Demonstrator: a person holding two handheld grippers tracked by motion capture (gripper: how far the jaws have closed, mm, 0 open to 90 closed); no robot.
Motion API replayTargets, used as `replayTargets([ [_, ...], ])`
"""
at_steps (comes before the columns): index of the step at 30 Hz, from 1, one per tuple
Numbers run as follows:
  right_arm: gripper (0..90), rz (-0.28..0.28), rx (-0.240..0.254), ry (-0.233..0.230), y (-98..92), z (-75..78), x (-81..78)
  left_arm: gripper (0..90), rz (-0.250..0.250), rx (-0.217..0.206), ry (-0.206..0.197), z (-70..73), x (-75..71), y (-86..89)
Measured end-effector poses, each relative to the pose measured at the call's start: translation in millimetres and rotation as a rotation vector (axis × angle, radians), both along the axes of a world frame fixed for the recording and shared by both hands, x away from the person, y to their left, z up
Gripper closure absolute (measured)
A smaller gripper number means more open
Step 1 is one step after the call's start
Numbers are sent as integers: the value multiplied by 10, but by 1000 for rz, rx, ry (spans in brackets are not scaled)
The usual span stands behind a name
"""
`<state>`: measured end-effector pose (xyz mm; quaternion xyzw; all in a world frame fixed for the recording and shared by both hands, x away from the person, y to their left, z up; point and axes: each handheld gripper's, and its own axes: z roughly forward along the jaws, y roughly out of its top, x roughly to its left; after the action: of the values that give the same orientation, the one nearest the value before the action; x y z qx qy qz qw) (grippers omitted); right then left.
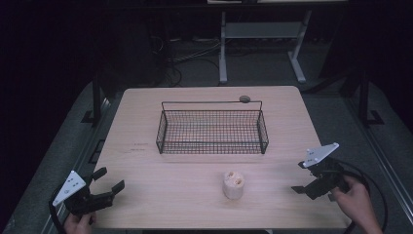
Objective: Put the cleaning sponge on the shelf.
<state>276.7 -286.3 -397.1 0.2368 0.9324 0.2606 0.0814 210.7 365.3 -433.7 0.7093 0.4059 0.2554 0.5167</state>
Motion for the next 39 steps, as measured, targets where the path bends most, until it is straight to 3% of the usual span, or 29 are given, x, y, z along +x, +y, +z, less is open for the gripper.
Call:
replayTargets([
  [18,143,53,23,31,232,86,41,139,-2,-2,-1,1,-13,-2],
  [39,146,143,-19,42,545,151,83,140,-1,-4,-1,0,-13,1],
])
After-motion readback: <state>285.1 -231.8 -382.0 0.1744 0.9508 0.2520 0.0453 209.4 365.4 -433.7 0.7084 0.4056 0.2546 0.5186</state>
